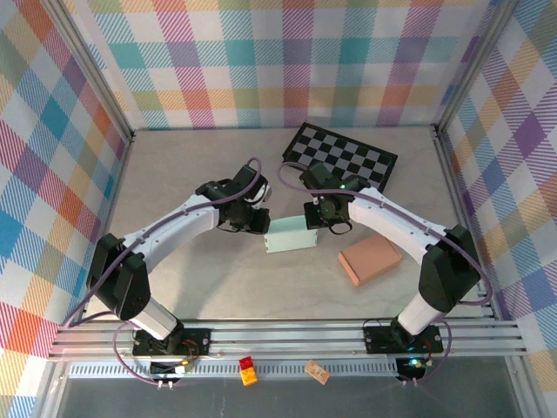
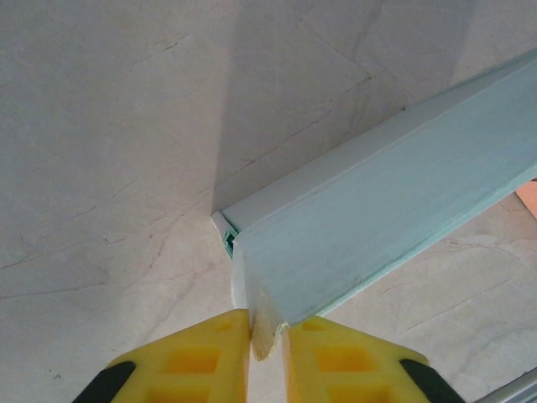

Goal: Fold the paper box

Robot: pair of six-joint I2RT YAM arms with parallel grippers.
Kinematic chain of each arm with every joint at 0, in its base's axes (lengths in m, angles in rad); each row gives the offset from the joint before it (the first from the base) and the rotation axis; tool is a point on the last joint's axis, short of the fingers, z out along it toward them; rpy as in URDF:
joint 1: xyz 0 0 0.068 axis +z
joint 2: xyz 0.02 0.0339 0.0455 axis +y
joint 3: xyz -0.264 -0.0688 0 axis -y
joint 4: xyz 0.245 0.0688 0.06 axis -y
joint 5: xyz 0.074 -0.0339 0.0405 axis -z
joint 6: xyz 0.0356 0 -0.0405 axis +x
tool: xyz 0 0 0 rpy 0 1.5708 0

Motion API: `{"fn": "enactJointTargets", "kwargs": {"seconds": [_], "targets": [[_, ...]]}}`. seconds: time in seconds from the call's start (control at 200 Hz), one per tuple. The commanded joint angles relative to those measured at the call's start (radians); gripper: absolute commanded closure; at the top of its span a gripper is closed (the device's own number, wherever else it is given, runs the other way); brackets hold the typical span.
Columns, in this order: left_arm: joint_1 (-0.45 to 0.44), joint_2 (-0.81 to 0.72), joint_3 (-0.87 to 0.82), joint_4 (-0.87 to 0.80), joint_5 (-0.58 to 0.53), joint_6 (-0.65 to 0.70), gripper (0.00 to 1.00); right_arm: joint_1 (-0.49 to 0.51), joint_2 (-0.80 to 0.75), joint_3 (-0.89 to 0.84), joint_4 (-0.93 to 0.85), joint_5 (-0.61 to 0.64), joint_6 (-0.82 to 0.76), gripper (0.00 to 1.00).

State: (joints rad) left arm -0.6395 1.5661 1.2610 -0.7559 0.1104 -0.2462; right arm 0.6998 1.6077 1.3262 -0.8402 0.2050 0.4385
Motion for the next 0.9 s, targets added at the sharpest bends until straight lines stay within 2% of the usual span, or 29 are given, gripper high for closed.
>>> {"fn": "enactJointTargets", "kwargs": {"seconds": [0.0, 0.205, 0.595, 0.895], "targets": [[0.003, 0.014, 0.023, 0.005, -0.017, 0.002, 0.87, 0.006, 0.018, 0.021, -0.046, -0.008, 0.013, 1.00], [0.003, 0.018, 0.033, 0.008, -0.009, -0.015, 0.99, 0.005, 0.022, 0.025, -0.050, -0.010, 0.013, 1.00], [0.003, 0.035, 0.084, -0.058, 0.028, -0.153, 1.00, 0.007, 0.022, 0.028, -0.044, -0.007, 0.023, 1.00], [0.003, 0.069, 0.151, -0.130, 0.063, -0.212, 1.00, 0.010, 0.037, 0.040, -0.040, -0.018, 0.024, 1.00]]}}
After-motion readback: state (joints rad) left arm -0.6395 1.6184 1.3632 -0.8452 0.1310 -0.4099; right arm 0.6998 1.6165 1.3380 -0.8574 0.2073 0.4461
